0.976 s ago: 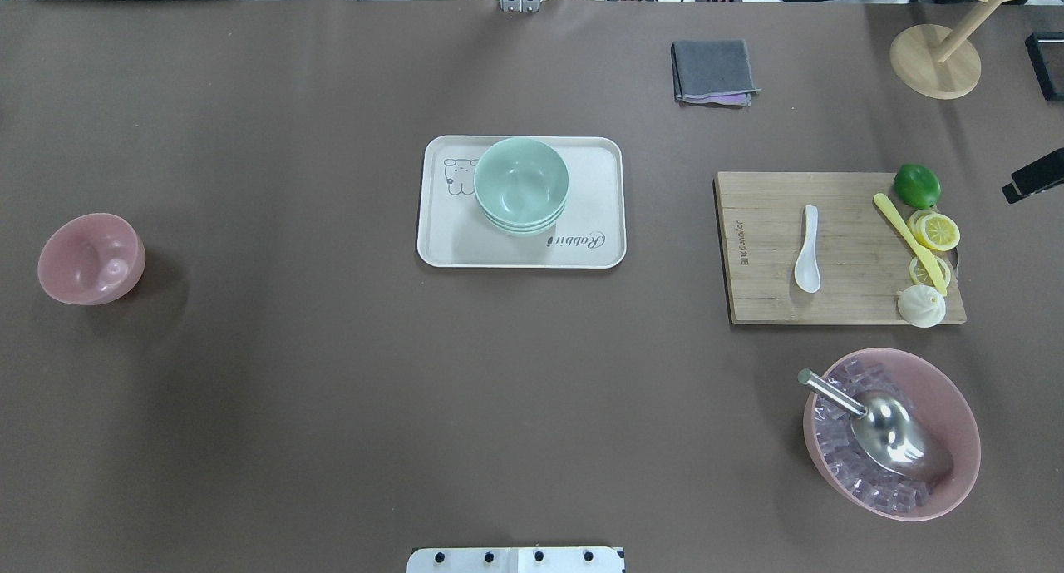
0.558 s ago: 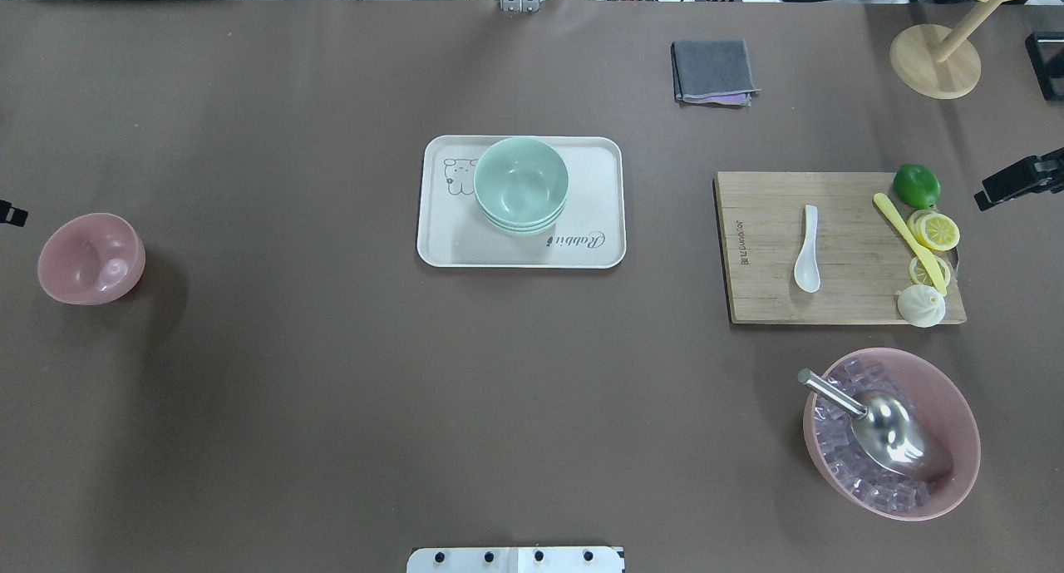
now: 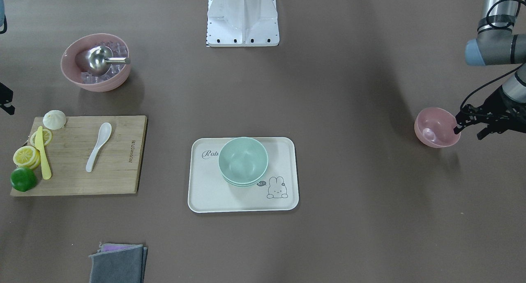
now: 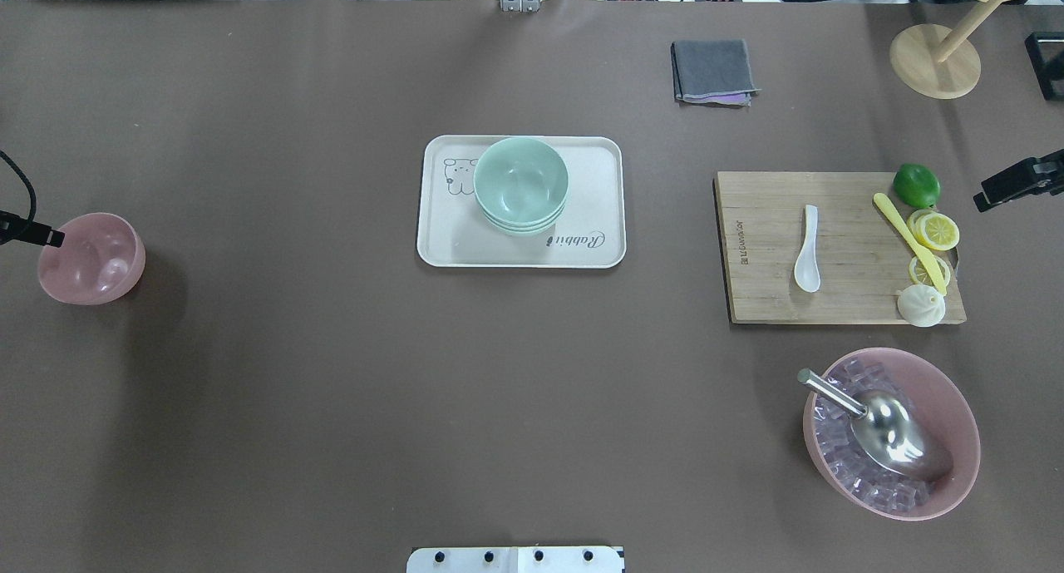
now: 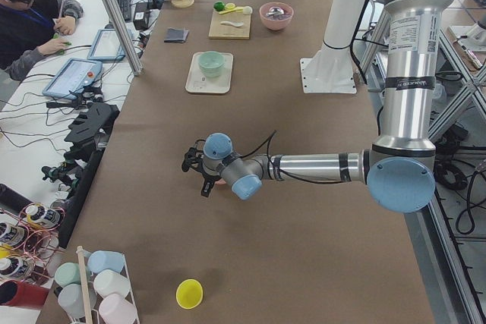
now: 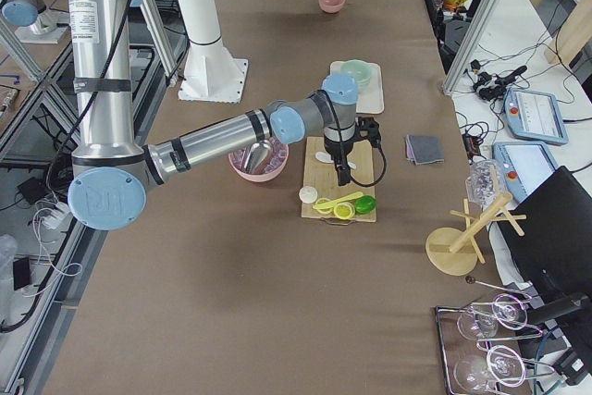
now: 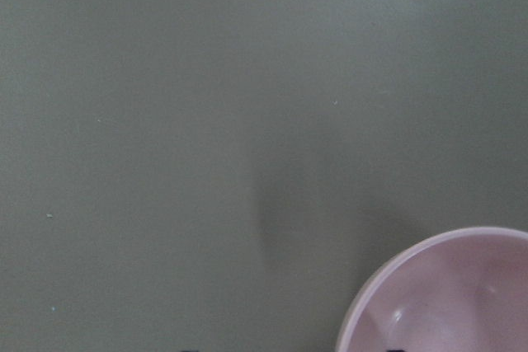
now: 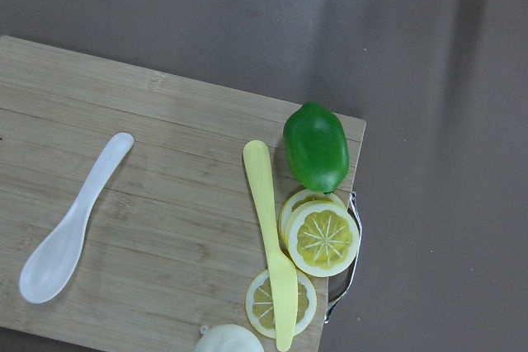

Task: Stack pink bowl on green and place spoon
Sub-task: 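Lower the left gripper to the pink bowl rim and grasp it, then carry the pink bowl with the left gripper over the green bowl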

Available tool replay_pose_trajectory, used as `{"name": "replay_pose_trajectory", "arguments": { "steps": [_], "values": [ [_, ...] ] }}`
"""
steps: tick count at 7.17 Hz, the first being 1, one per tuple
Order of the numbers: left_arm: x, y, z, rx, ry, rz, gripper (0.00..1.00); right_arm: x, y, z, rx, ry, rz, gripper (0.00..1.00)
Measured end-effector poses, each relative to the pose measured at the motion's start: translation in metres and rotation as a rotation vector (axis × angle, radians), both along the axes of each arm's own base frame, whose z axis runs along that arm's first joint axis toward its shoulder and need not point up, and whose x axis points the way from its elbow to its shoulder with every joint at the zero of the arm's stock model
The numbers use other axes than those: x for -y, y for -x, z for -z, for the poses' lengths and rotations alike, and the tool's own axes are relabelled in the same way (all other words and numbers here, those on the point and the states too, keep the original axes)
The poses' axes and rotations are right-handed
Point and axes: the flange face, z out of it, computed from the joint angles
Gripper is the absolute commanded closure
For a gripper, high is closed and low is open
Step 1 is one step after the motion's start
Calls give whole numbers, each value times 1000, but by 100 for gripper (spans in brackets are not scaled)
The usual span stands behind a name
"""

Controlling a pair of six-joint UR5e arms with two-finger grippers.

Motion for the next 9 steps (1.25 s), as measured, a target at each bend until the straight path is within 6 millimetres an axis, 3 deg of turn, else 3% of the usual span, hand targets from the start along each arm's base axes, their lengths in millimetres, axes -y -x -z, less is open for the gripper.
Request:
{"name": "replay_pose_trajectory", "arguments": {
  "steps": [1,2,3,5,7,8,9],
  "values": [
    [-2,-5,1,-4,-10,-8,54,0,0,0,0,0,0,0],
    [-3,-9,2,-8,-17,-17,72,0,0,0,0,0,0,0],
    [-4,-12,3,-11,-21,-21,100,0,0,0,0,-1,0,0],
    [-4,-14,10,-21,-30,-25,100,-1,0,1,1,-1,0,0],
    [0,-18,33,-65,-43,-51,100,-1,0,1,1,-1,0,0],
    [6,-21,53,-92,-46,-54,100,-1,0,1,1,-2,0,0],
    [14,-25,86,-125,-26,-26,100,-1,0,1,1,-2,0,0]
  ]
}}
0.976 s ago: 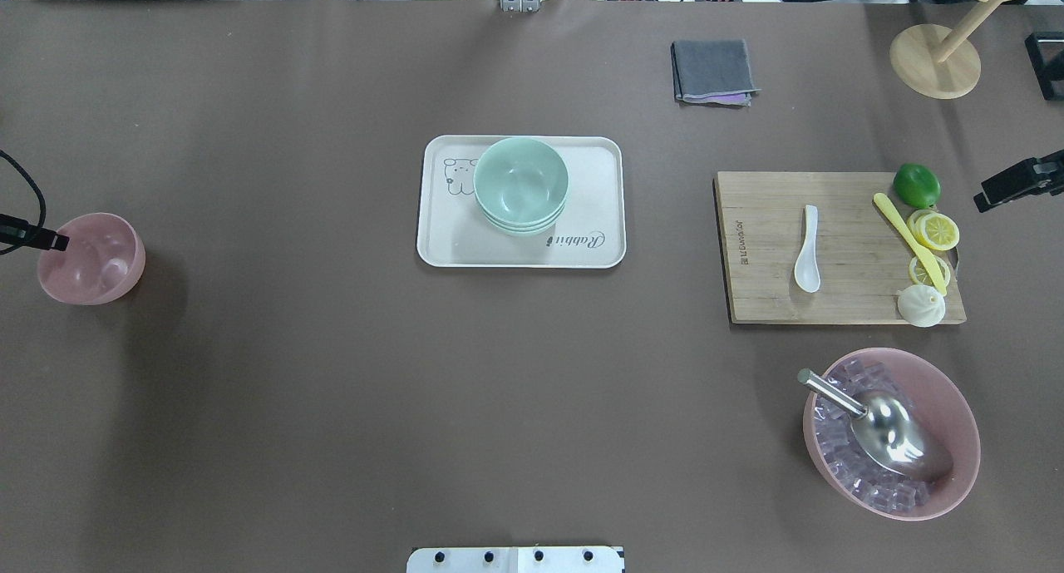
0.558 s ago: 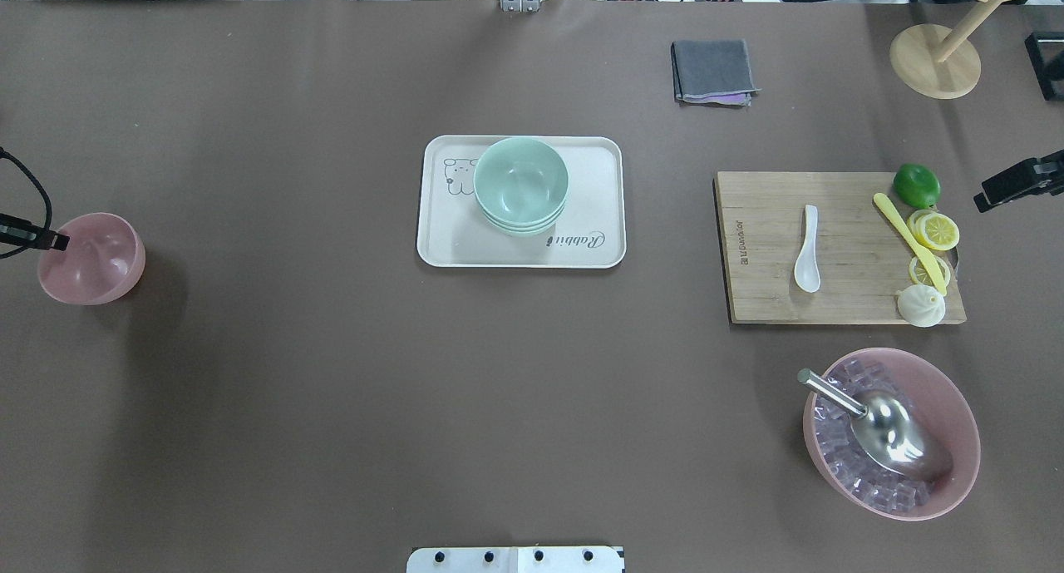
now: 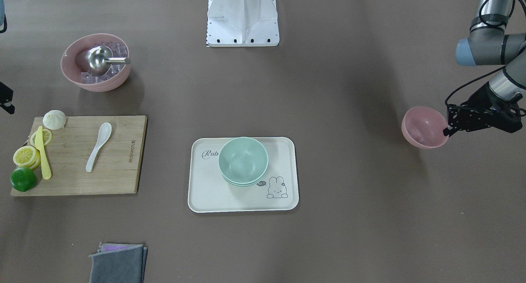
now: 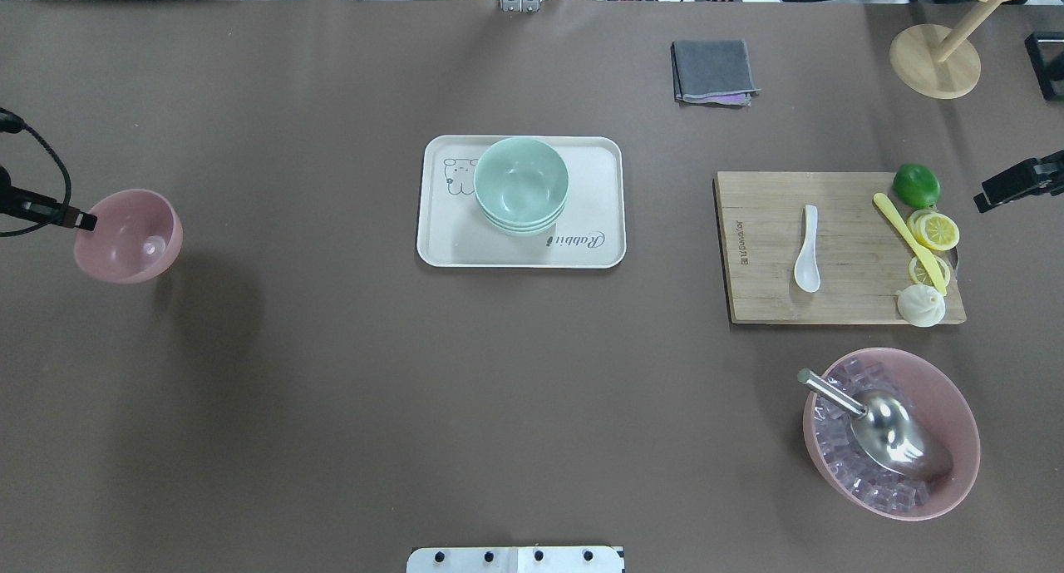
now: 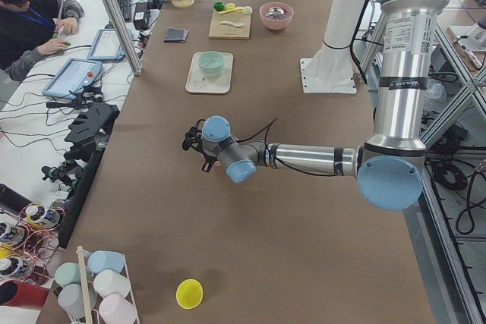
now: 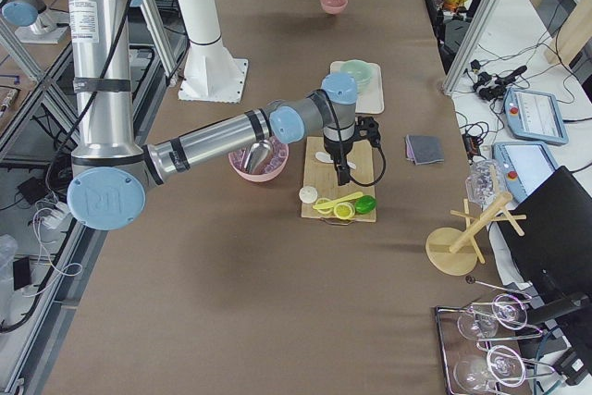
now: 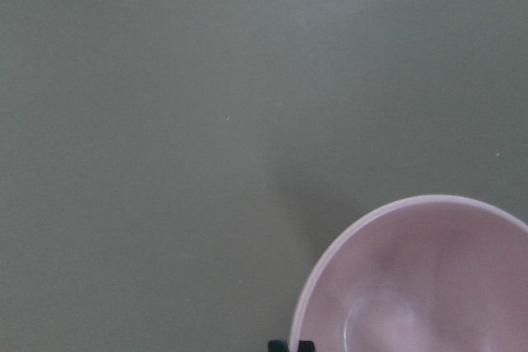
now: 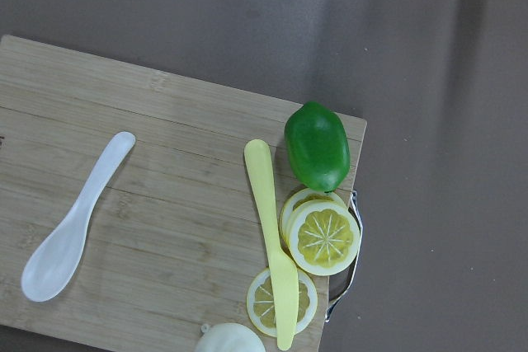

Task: Stack pink bowl on green and place spoon
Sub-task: 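Carry the pink bowl with the left gripper over the green bowl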

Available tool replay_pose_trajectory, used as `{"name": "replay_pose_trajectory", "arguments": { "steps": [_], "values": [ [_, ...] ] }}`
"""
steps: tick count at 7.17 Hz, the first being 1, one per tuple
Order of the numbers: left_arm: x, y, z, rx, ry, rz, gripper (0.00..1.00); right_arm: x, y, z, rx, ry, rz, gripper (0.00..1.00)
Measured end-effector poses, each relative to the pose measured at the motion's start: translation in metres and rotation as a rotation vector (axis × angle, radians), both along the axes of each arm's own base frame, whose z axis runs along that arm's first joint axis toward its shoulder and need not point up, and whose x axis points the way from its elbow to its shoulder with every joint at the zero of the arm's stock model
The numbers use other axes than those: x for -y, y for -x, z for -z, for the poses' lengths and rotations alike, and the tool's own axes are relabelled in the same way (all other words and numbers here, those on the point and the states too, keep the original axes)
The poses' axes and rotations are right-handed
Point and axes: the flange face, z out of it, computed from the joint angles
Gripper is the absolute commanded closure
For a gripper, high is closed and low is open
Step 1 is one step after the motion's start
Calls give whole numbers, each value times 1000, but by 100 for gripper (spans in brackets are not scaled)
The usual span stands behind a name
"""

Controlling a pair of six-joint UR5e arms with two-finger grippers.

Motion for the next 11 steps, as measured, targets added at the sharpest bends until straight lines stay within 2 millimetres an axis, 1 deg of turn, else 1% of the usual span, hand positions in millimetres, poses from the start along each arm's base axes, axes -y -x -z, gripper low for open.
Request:
{"name": "replay_pose_trajectory", "arguments": {
  "steps": [1,2,3,4,5,6,7,8,9,10,11],
  "values": [
    [11,-7,43,-42,41,45,100,0,0,0,0,0,0,0],
    [21,-23,88,-84,75,76,100,0,0,0,0,0,0,0],
    [29,-55,132,-116,107,95,100,-1,0,1,0,-1,0,0],
    [35,-101,183,-131,145,116,100,0,0,1,1,-2,0,0],
    [37,-150,234,-123,181,130,100,0,0,1,1,-3,0,0],
    [31,-199,285,-108,210,145,100,0,0,2,1,-3,0,0],
    [26,-238,332,-100,238,163,100,0,0,1,1,-2,0,0],
    [29,-265,367,-89,263,183,100,0,0,1,1,-1,0,0],
    [37,-285,387,-75,277,205,100,0,0,1,1,-1,-1,0],
    [46,-301,395,-57,285,227,100,0,0,1,1,-1,-1,0],
    [53,-312,396,-42,289,244,100,0,0,1,1,0,-1,0]
  ]
}}
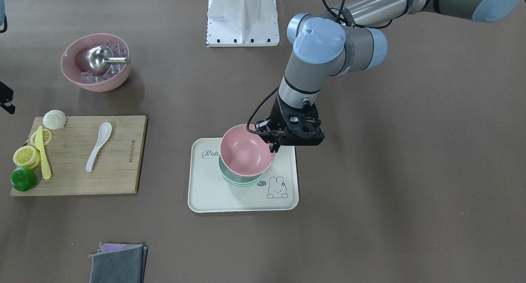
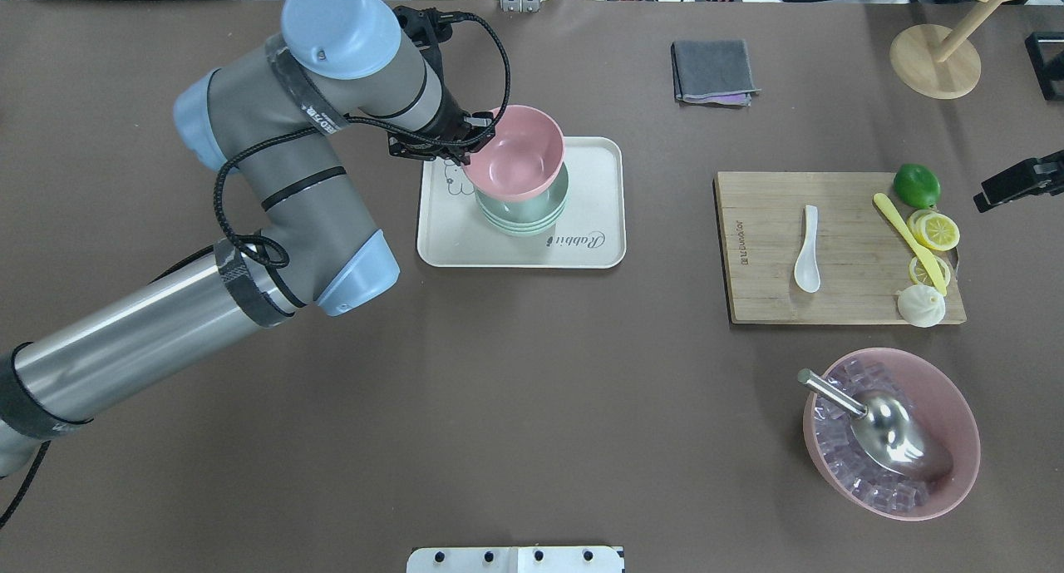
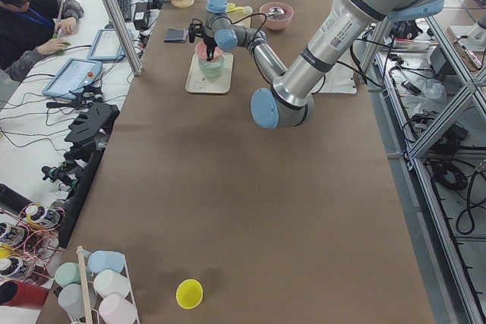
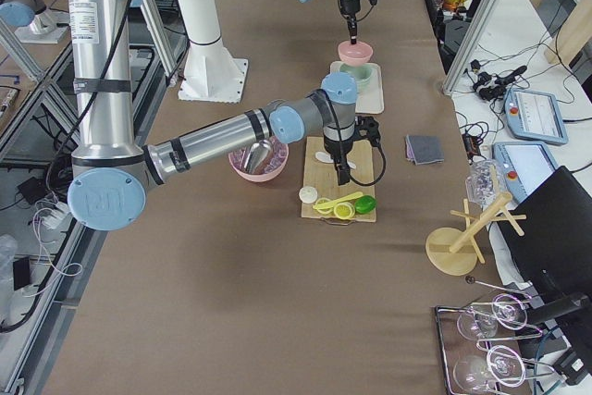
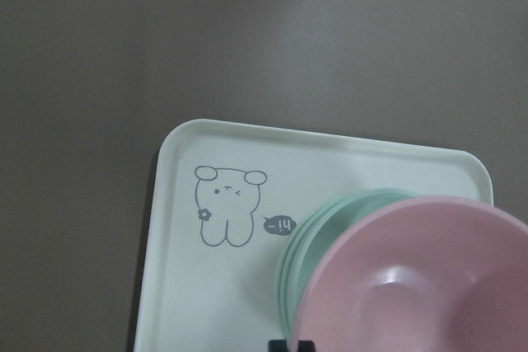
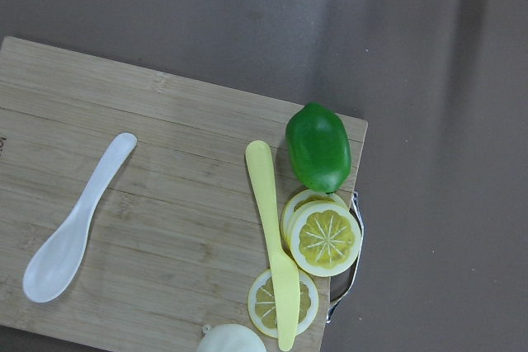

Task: Stack pink bowl on green and place spoon
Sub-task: 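Carry the pink bowl with the left gripper over the green bowl, then lower the pink bowl into the green bowl and open the left gripper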

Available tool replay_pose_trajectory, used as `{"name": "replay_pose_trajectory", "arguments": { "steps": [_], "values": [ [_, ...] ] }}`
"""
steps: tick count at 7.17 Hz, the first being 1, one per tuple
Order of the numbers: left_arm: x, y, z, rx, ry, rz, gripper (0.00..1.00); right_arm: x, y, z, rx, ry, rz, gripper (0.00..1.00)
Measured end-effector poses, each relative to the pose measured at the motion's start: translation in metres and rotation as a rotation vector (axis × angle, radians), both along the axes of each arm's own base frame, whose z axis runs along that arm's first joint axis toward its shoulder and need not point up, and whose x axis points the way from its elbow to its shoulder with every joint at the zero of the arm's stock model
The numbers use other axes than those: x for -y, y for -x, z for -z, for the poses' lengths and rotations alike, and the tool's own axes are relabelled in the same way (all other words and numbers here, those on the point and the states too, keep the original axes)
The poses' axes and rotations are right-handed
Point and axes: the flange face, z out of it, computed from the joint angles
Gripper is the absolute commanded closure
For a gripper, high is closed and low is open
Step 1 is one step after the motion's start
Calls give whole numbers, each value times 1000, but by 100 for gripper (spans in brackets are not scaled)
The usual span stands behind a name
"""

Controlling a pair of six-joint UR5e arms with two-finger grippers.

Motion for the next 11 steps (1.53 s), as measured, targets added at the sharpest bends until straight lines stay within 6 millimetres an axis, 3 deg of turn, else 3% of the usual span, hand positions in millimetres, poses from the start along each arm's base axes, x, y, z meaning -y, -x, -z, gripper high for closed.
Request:
{"name": "replay_pose_trajectory", "arguments": {
  "steps": [3,7,11],
  "values": [
    [3,-20,-6,32,9,15,100,0,0,0,0,-1,0,0],
    [-10,-41,-14,55,4,7,100,0,0,1,1,-2,0,0],
    [-15,-46,-17,59,6,-2,100,0,0,0,0,-1,0,0]
  ]
}}
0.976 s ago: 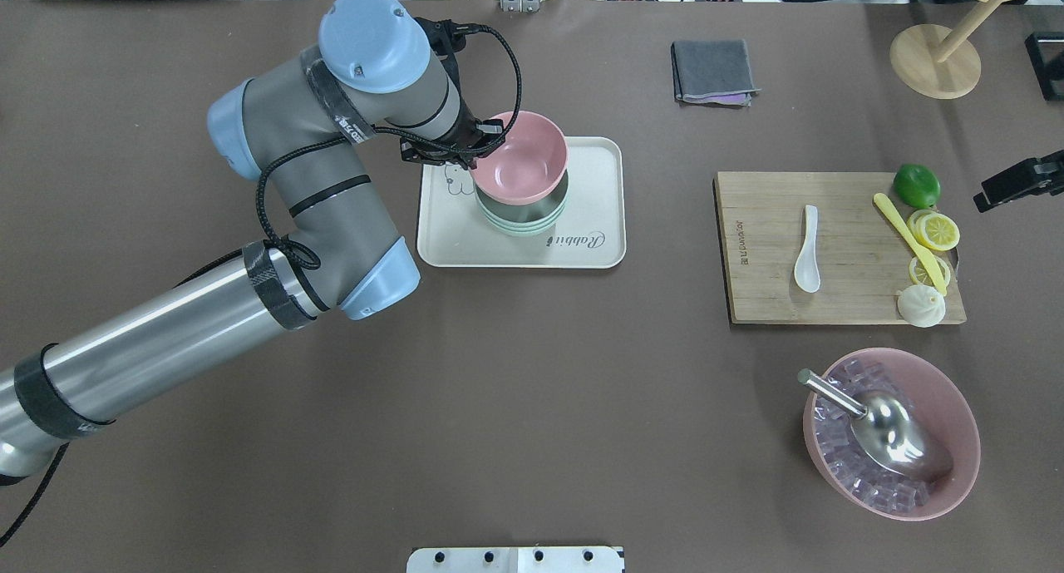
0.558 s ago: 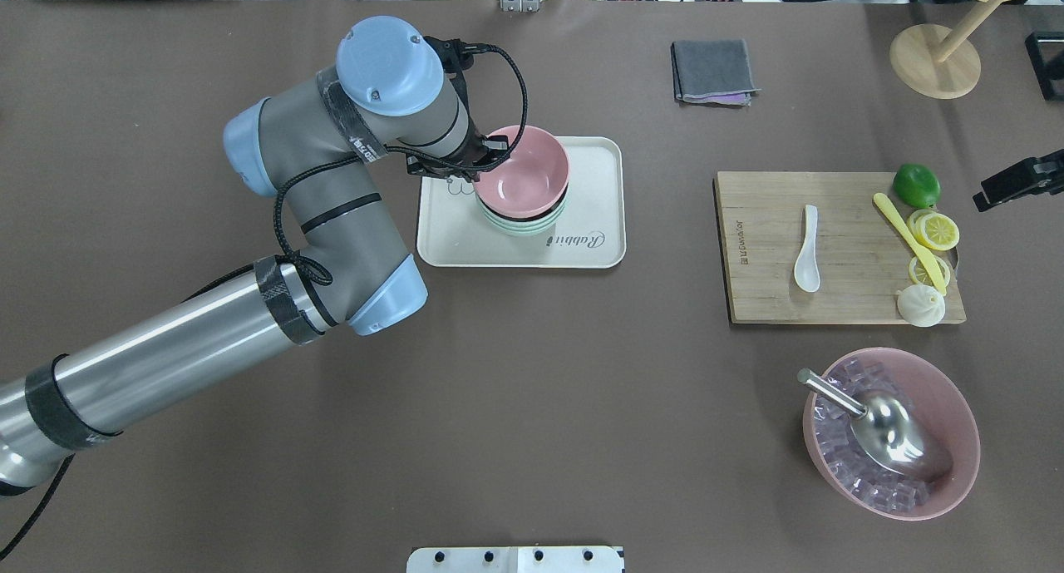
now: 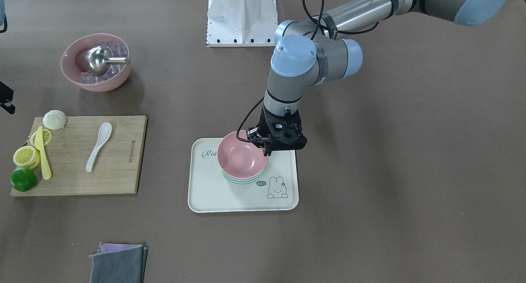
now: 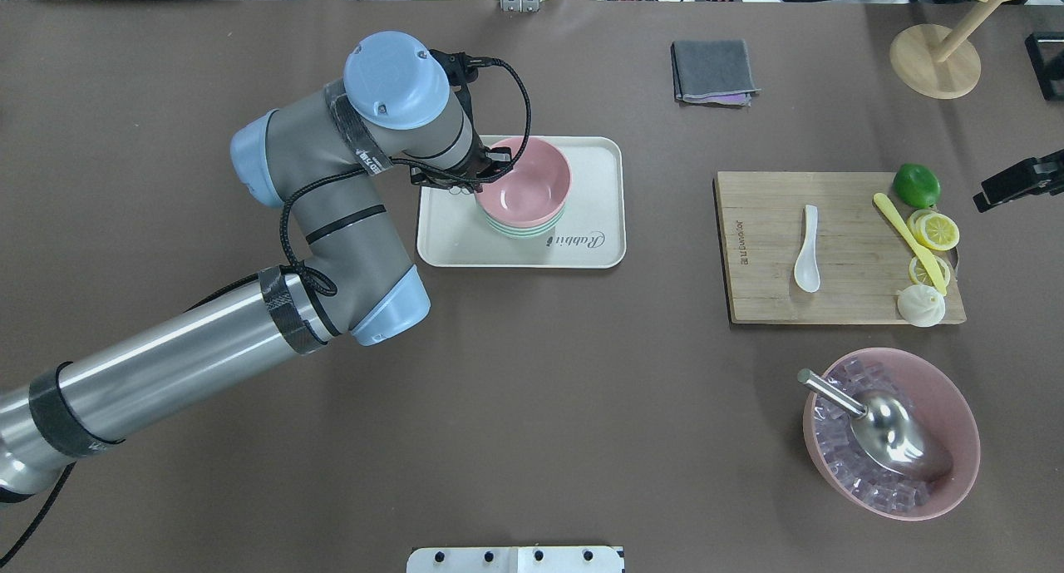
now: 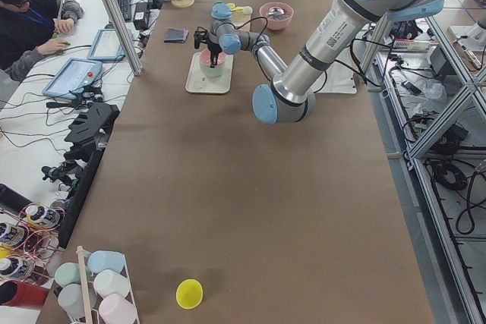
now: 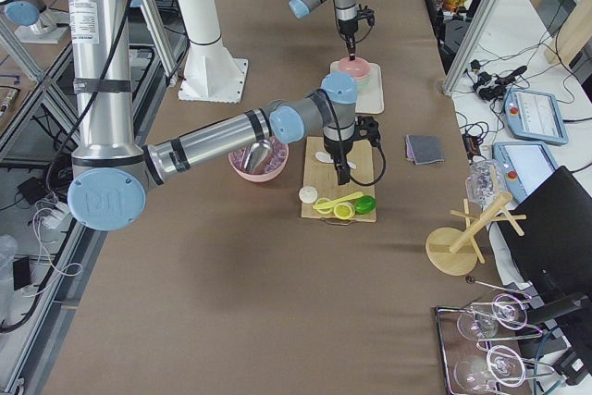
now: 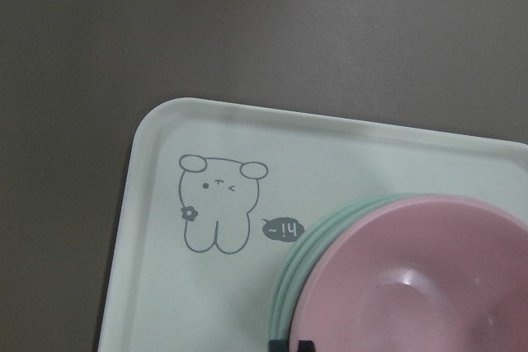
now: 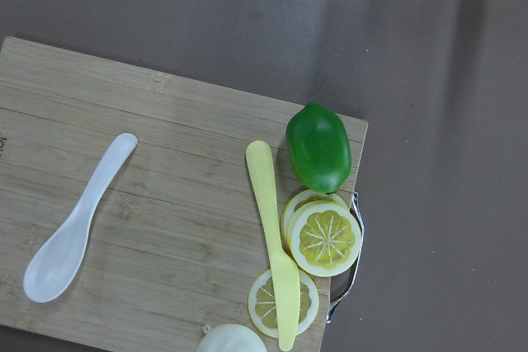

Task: Stack pink bowl on green and place spoon
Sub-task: 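Lower the pink bowl into the green bowl and open the left gripper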

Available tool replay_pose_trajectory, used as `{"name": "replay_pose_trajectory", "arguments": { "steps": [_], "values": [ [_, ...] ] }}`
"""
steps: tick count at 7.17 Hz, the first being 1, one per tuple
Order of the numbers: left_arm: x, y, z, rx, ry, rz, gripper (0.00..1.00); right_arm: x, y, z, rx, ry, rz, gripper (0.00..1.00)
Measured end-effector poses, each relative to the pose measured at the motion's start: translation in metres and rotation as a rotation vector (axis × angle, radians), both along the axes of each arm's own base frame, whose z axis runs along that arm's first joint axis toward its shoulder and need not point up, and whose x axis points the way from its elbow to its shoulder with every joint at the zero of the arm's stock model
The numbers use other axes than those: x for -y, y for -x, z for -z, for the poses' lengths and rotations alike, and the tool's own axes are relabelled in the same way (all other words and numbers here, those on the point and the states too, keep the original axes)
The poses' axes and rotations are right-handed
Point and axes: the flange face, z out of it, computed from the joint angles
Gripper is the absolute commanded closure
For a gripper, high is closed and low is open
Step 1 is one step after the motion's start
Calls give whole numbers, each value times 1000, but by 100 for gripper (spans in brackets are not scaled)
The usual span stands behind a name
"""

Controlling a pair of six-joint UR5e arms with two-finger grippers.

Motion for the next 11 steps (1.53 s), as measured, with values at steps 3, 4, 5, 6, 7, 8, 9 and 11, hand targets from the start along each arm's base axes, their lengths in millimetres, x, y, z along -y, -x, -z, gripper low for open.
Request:
{"name": "replay_pose_trajectory", "arguments": {
  "steps": [3,4,5,6,7,8,9,11],
  "values": [
    [1,0,0,2,-1,3,100,0,0,0,0,0,0,0],
    [2,0,0,5,-5,10,100,0,0,0,0,1,0,0],
    [4,1,0,10,-13,21,100,0,0,0,0,1,0,0],
    [4,1,0,12,-16,27,100,0,0,0,0,1,0,0],
    [4,1,-1,14,-18,28,100,0,0,0,0,0,0,0],
    [5,1,-1,15,-18,29,86,0,0,0,0,0,0,0],
    [5,1,-1,15,-20,29,52,0,0,0,0,0,0,0],
    [5,1,-2,17,-23,27,4,0,0,0,0,0,0,0]
  ]
}}
